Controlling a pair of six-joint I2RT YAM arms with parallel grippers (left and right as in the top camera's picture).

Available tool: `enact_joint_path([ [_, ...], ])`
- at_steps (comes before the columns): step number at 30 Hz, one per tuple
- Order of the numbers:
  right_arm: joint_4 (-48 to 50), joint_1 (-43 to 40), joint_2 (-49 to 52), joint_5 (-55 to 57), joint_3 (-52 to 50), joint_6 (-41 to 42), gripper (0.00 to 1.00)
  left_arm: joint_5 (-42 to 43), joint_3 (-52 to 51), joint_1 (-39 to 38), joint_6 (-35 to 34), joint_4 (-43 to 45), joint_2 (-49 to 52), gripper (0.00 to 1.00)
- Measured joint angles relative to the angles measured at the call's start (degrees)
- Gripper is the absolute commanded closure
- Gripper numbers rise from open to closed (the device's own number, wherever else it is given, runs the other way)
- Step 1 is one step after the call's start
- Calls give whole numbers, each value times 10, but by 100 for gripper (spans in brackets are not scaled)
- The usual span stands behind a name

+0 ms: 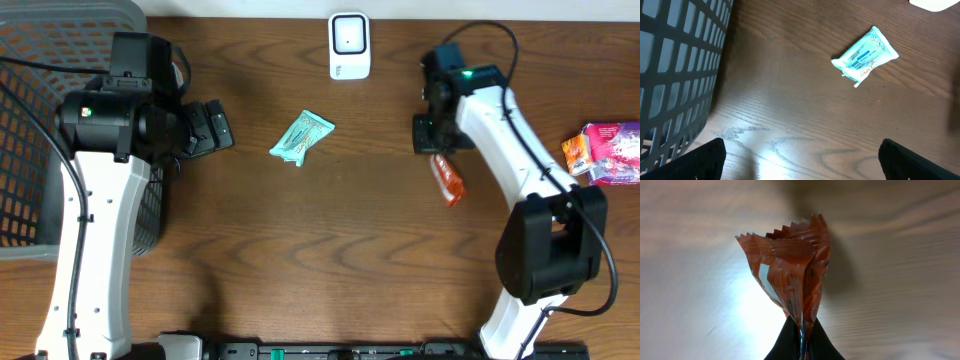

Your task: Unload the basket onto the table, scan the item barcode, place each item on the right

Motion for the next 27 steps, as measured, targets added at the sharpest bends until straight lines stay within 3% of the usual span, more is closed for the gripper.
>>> enact_joint_path([
  [6, 31, 72, 0, 199, -17, 55, 99, 0, 0, 0, 0, 0, 0, 2],
  [12, 94, 115, 30, 268, -83, 88, 99, 0, 0, 0, 0, 0, 0, 2],
  [17, 106, 144, 82, 274, -95, 120, 60, 0, 0, 0, 0, 0, 0, 2],
  [27, 89, 182, 98, 202, -76, 132, 55, 0, 0, 0, 0, 0, 0, 2],
])
